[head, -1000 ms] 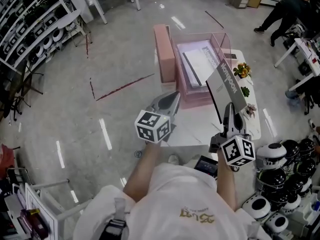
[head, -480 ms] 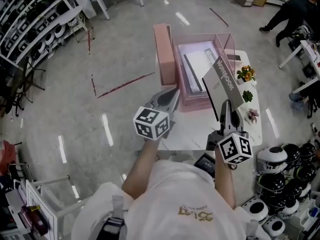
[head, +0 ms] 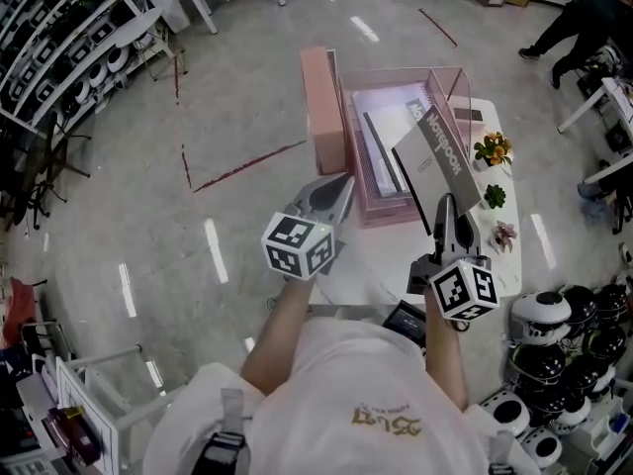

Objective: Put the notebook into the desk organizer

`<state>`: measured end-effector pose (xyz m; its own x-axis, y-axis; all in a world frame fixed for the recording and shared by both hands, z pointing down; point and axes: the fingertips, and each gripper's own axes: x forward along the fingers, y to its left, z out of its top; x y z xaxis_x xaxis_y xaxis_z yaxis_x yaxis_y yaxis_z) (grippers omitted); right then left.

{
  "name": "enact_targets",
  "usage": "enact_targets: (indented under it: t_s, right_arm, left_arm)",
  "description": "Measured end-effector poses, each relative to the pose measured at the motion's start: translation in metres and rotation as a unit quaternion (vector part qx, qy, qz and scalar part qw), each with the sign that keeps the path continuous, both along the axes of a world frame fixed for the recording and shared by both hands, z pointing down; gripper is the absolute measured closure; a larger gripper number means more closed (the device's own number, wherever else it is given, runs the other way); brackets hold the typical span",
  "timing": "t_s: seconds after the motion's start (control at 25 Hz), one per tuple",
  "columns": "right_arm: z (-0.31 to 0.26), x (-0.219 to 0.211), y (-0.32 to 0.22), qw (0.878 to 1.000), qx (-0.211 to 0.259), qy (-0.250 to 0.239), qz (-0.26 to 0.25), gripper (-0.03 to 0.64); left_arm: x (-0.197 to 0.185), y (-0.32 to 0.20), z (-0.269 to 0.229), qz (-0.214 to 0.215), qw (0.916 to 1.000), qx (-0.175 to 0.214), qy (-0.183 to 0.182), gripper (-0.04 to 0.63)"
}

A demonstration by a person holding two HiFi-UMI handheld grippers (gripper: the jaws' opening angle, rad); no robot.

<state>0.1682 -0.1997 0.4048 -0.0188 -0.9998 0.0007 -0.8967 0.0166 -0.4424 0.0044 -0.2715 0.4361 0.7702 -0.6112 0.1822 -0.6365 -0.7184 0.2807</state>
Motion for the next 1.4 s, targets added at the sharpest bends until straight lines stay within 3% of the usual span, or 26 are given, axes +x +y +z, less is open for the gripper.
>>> enact_targets:
  t_s: [1.04, 1.4]
  right_arm:
    - [0.022, 0.000, -0.071, 0.999, -0.020, 0.029, -0.004, 0.595]
    - [0.024, -0.002, -0.089, 0.993, -0.052, 0.110, -0.008, 0.584]
  left_arm:
    - [0.008, -0.033, 0.023, -0.007, 0.9997, -0.019, -0.012, 0.581]
    - [0.013, -0.042, 0.030, -0.006, 0.9996, -0.023, -0.016, 0.580]
